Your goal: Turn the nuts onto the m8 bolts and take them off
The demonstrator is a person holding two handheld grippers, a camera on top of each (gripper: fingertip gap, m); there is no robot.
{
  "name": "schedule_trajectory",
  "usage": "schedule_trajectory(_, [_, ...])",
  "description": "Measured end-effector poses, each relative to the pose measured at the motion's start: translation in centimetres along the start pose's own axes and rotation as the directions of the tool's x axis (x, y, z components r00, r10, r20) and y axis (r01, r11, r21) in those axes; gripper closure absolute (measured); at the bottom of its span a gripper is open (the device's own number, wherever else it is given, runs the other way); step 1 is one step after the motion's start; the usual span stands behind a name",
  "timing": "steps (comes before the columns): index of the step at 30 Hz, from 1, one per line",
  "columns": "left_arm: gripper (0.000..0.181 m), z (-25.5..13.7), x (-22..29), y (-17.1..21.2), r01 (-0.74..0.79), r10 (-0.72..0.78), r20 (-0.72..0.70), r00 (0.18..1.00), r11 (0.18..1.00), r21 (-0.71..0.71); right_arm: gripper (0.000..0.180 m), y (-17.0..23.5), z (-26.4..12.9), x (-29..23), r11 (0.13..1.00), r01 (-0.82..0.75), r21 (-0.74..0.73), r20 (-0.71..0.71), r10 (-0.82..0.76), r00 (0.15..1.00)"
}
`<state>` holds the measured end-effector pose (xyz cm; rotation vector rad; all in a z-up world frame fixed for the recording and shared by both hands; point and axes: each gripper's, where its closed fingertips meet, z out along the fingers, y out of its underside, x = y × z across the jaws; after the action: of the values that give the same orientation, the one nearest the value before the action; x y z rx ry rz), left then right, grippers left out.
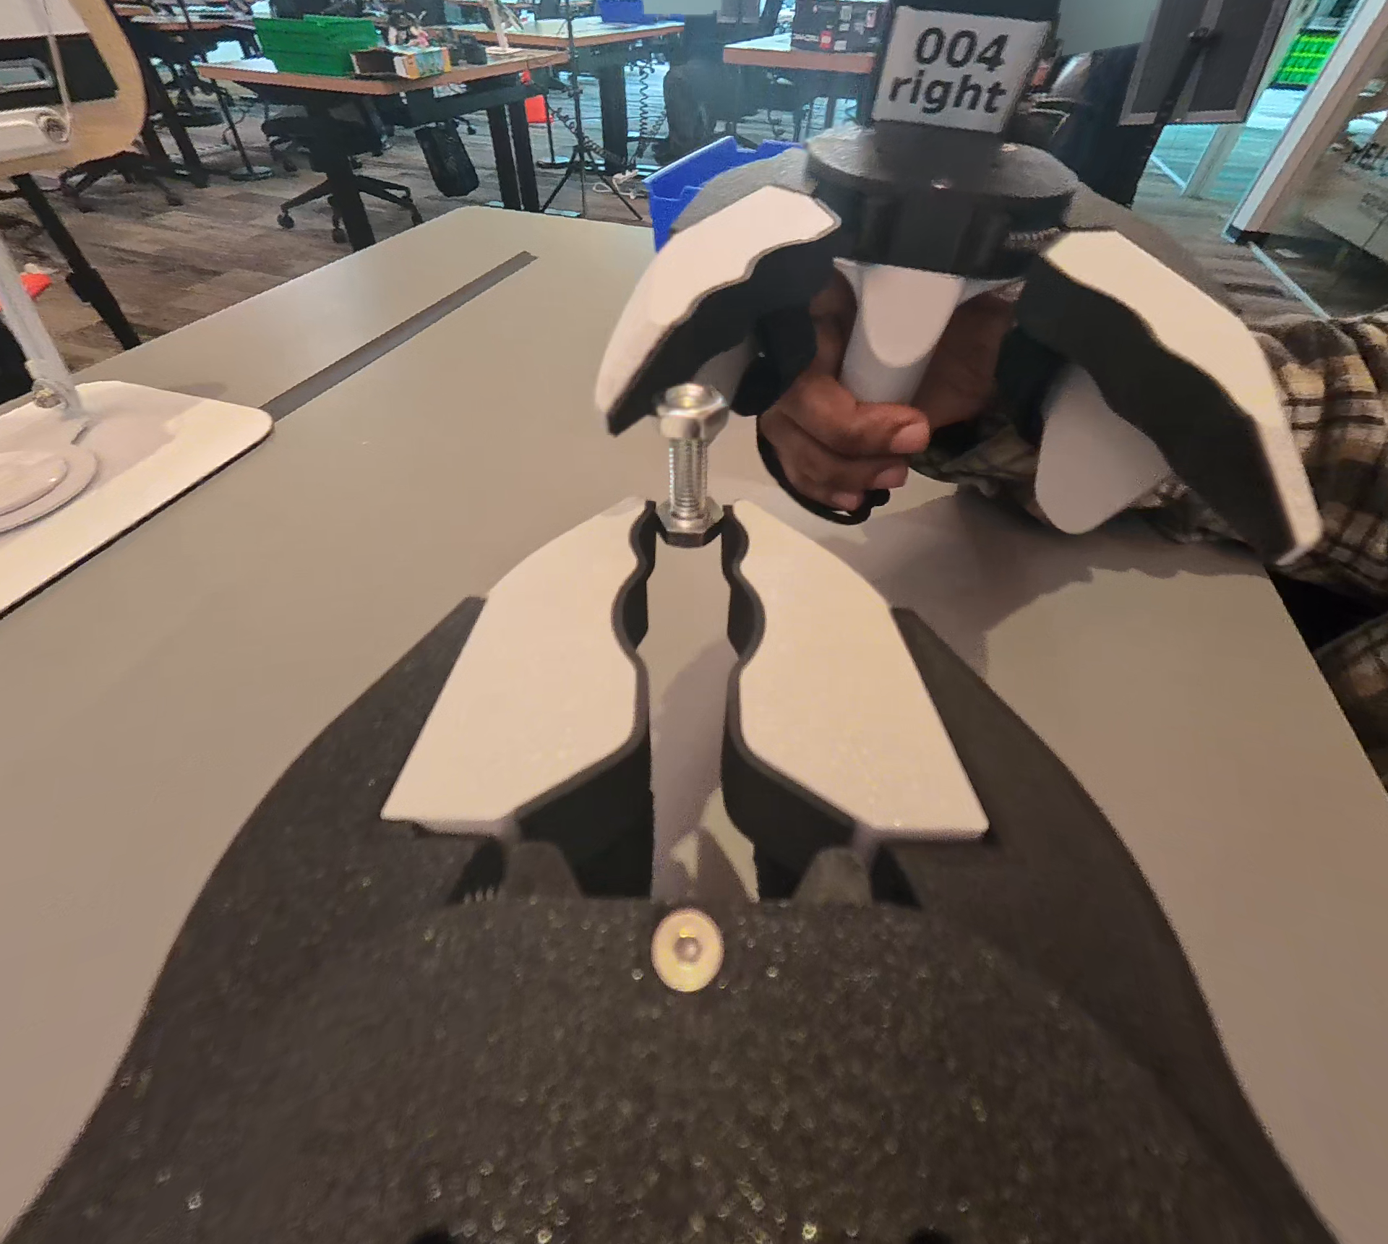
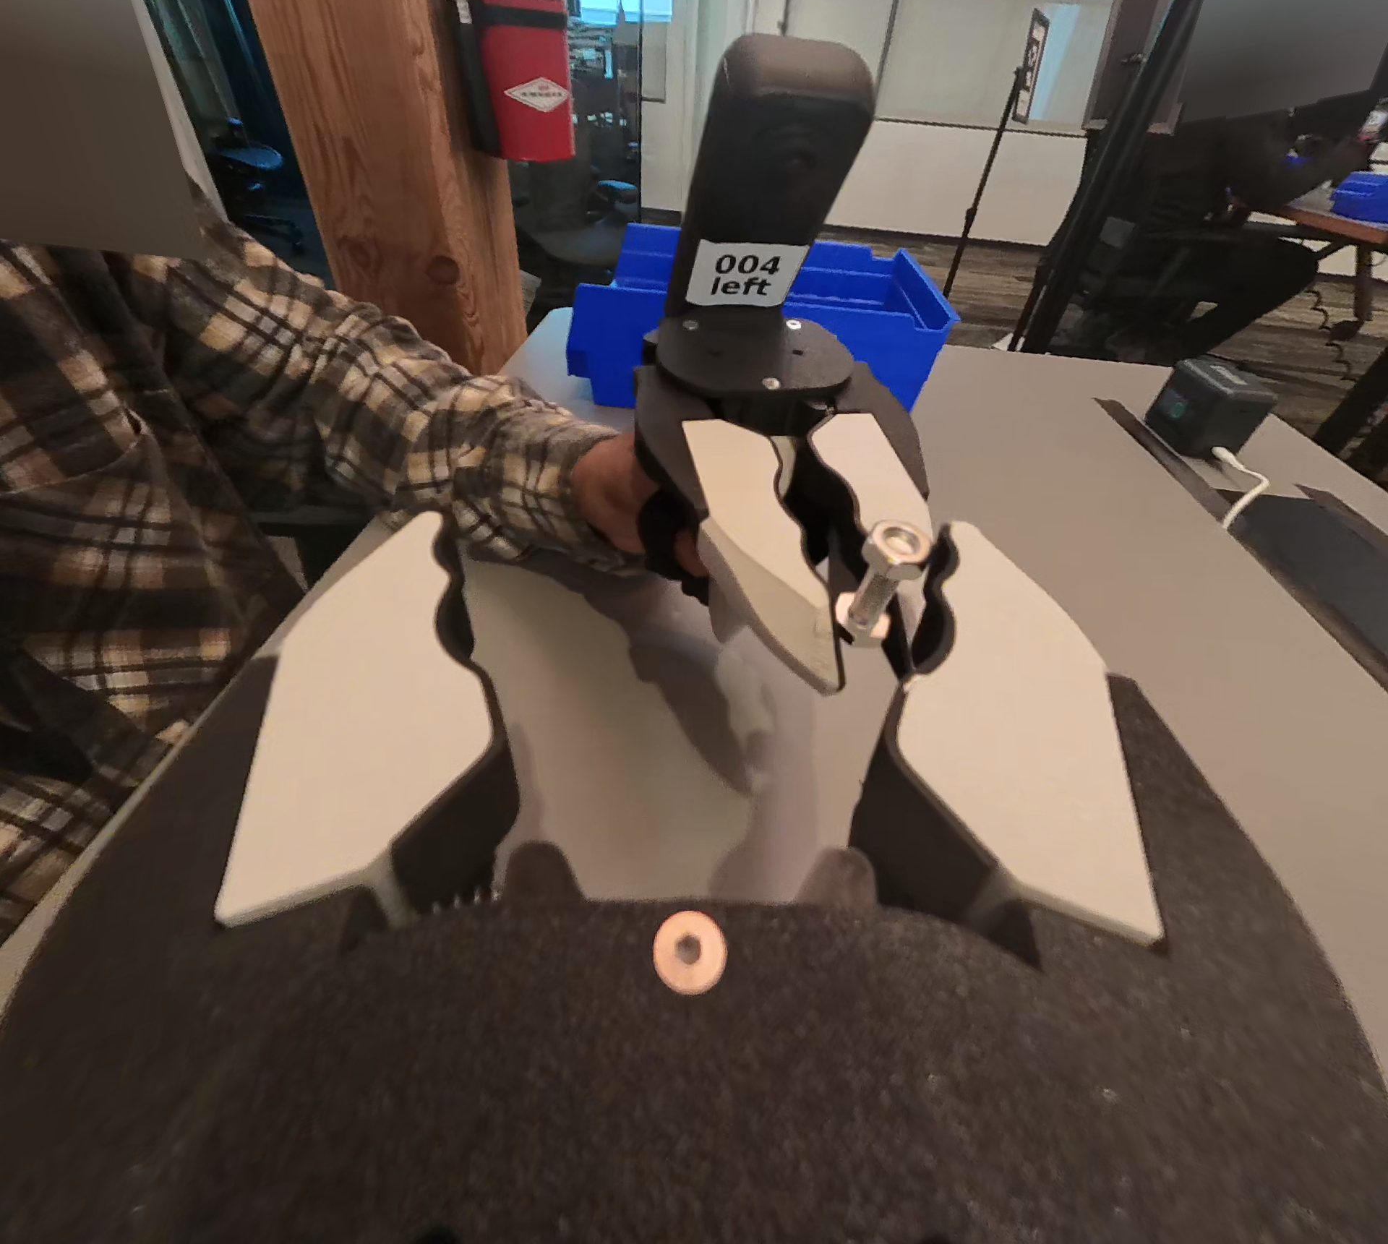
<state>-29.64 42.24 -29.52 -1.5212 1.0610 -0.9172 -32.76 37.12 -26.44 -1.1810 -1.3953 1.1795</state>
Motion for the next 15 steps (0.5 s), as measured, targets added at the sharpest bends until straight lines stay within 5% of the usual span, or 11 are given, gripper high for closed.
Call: schedule_trajectory(15, [0.165,-0.7,-0.9,-0.3,0.061,-0.061,0.001,0.998,0.998,0.03,0.067,0.3,-0.1,0.4,1.0,-0.017,-0.008,-0.013,0.017,1.0])
